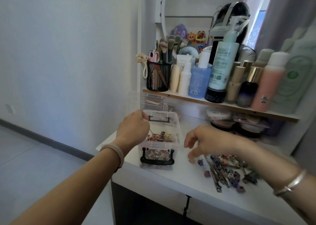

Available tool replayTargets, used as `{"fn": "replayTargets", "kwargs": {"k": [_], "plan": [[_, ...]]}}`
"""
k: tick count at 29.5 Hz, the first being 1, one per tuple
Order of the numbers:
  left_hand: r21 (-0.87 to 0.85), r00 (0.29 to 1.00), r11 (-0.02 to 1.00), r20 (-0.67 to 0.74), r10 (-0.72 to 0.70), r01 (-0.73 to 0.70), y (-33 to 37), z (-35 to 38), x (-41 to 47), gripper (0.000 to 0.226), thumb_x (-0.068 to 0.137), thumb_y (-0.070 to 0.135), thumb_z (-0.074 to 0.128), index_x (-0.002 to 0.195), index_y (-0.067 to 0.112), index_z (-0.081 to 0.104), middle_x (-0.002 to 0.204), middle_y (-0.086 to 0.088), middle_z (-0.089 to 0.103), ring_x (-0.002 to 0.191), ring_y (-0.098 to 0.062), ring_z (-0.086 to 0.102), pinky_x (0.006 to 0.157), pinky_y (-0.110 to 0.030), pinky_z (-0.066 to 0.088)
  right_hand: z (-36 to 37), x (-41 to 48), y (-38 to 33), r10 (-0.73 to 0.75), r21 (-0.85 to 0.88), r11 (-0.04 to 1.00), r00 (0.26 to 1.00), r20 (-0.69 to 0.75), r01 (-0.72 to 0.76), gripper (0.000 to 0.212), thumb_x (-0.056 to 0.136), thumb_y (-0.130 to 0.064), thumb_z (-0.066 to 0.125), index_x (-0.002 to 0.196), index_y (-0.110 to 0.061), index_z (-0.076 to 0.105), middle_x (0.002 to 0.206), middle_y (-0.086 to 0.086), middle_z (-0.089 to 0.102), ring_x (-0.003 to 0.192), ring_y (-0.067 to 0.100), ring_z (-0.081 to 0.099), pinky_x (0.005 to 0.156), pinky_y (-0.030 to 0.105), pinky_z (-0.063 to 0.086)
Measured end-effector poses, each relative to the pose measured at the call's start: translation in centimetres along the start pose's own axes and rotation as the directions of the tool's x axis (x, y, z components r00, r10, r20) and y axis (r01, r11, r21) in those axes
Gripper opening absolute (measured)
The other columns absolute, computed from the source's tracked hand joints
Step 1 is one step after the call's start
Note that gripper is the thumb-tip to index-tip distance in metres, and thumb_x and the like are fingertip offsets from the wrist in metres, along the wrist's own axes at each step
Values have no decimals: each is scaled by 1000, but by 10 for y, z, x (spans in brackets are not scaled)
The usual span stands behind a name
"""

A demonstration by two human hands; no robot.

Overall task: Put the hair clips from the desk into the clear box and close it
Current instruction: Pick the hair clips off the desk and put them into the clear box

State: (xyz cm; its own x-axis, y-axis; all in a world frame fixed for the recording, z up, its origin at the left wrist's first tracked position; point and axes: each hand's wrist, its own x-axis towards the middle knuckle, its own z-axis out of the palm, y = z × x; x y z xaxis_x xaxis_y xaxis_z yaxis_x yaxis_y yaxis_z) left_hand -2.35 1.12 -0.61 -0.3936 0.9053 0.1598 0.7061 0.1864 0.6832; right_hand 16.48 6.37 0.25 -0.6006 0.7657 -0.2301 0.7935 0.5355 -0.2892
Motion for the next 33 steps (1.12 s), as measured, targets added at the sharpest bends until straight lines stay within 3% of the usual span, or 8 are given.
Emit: {"fn": "replayTargets", "kwargs": {"k": [2, 5, 13, 17, 23, 27, 29, 33], "plan": [[-6, 1000, 1000, -3, -3, 3, 1, 1, 0, 35, 92, 5, 34, 120, 13, 54, 130, -7, 53, 107, -22, 47, 89, -30, 36, 11, 0, 0, -23, -110, 994, 1000, 11, 24, 34, 81, -24, 69, 113, -20, 62, 113, -4, 63, 87, 9, 56, 80, 22, 46], [3, 1000, 1000, -3, -3, 3, 1, 2, -1, 35, 92, 5, 34, 120, 13, 53, 130, -6, 53, 103, -19, 45, 86, -28, 34, 23, 3, 1, -47, -151, 988, 999, -19, 44, 28, 82, -10, 63, 109, -16, 65, 111, 1, 67, 94, 14, 60, 82, 23, 47], [17, 1000, 1000, -5, -7, 7, 2, 2, -1, 36, 92, 5, 33, 121, 13, 53, 131, -6, 53, 113, -24, 49, 89, -31, 36, 24, 4, 9, -35, -48, 998, 990, -134, 29, 25, 80, 3, 58, 96, -11, 72, 100, 5, 71, 80, 7, 57, 64, 4, 40], [13, 1000, 1000, -2, 0, 0, 3, 2, -1, 36, 92, 4, 33, 121, 13, 53, 130, -6, 54, 106, -21, 48, 89, -32, 38, 15, -1, 8, -21, 19, 1000, 981, -195, 25, 22, 80, -2, 62, 96, -12, 72, 86, -1, 66, 68, 0, 53, 52, -3, 38], [7, 1000, 1000, -2, 5, -5, 1, 3, 0, 36, 92, 5, 33, 120, 14, 53, 124, -6, 57, 93, -20, 48, 84, -31, 38, 24, -8, 5, -76, -112, 991, 997, -26, 73, 25, 83, -2, 56, 100, -15, 70, 103, -1, 69, 89, 8, 57, 77, 13, 44], [3, 1000, 1000, 4, 0, 0, 0, 4, -1, 35, 92, 6, 33, 119, 15, 53, 117, -5, 57, 91, -21, 49, 84, -33, 40, 25, -8, 4, -64, -105, 993, 995, -74, 56, 23, 82, -1, 58, 96, -12, 71, 100, 1, 70, 82, 6, 55, 75, 13, 43], [-7, 1000, 1000, 8, -5, 5, 1, 4, -2, 35, 92, 6, 33, 119, 15, 54, 112, -5, 57, 91, -22, 50, 86, -34, 41, 14, -7, 2, -43, -36, 999, 975, -218, 36, 18, 83, -3, 61, 94, -13, 71, 89, -4, 68, 78, 6, 55, 75, 14, 44], [-17, 1000, 1000, 27, 8, -8, 11, 10, -3, 34, 91, 7, 33, 116, 16, 55, 103, -3, 54, 90, -21, 48, 83, -32, 39, -22, -6, -18, -1, 399, 895, 896, -443, 199, 16, 79, -8, 70, 74, -23, 66, 72, -8, 63, 72, 9, 60, 75, 24, 50]]}}
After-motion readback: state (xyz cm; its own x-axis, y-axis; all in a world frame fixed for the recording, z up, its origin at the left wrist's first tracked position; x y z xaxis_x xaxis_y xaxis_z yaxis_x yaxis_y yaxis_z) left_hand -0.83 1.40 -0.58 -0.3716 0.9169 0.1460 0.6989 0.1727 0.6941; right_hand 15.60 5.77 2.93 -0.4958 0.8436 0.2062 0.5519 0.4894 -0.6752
